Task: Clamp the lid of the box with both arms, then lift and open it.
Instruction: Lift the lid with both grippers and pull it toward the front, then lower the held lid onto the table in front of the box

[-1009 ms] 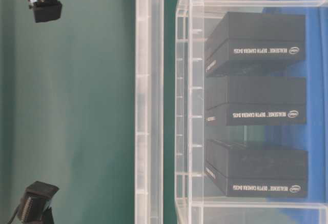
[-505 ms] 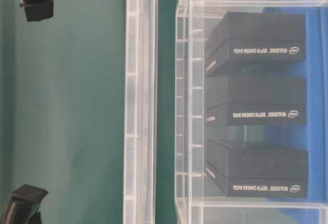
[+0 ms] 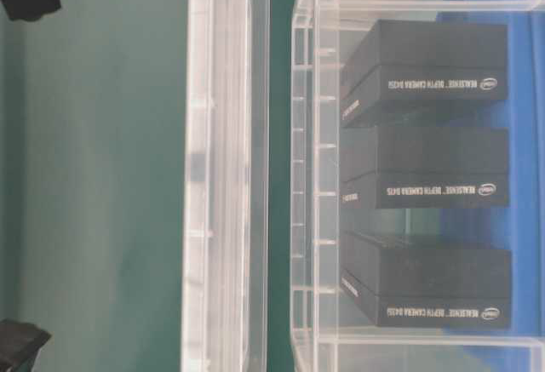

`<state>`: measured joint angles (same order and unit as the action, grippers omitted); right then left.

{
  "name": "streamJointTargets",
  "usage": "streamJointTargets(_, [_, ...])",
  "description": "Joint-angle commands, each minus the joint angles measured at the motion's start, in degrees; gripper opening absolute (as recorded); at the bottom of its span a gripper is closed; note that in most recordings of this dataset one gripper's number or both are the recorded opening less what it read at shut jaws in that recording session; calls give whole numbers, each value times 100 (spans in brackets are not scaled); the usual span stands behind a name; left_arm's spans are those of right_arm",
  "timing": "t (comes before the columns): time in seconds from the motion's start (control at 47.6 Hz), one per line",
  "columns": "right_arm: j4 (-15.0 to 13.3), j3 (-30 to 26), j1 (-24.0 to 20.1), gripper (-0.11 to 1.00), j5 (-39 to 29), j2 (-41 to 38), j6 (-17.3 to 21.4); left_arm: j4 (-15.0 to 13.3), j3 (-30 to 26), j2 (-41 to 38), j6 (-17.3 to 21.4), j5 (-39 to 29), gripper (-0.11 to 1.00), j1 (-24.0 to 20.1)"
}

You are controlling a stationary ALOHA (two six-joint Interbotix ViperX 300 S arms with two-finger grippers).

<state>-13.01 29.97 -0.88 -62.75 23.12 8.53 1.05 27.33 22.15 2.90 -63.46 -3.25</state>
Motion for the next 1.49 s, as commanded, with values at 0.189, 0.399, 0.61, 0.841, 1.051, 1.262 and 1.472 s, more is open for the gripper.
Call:
streamJointTargets(0.189, [-299, -413, -949, 0, -18, 0, 817, 18, -237, -9, -677, 105, 1, 712])
streamJointTargets(0.399, [-457, -466, -1521, 0, -88, -88, 1336, 35, -220, -26, -1187, 105, 1, 1125])
streamJointTargets(0.61, [-501, -624, -1916, 0, -264, -308, 1705, 70, -220, -70, -1670, 123, 1, 1529])
streamJointTargets(0.841, [-536, -861, -2303, 0, -439, -606, 1986, 70, -378, -290, -1934, 114, 1, 1934])
streamJointTargets(1.051, [-606, -1011, -2522, 0, -439, -773, 2083, 70, -510, -439, -1942, 105, 1, 2021])
streamJointTargets(1.262, [-624, -1011, -2540, 0, -439, -791, 2083, 88, -510, -448, -1942, 105, 1, 2021])
streamJointTargets(1.472, [-633, -940, -2540, 0, -422, -817, 2092, 88, -483, -510, -1969, 141, 1, 2030])
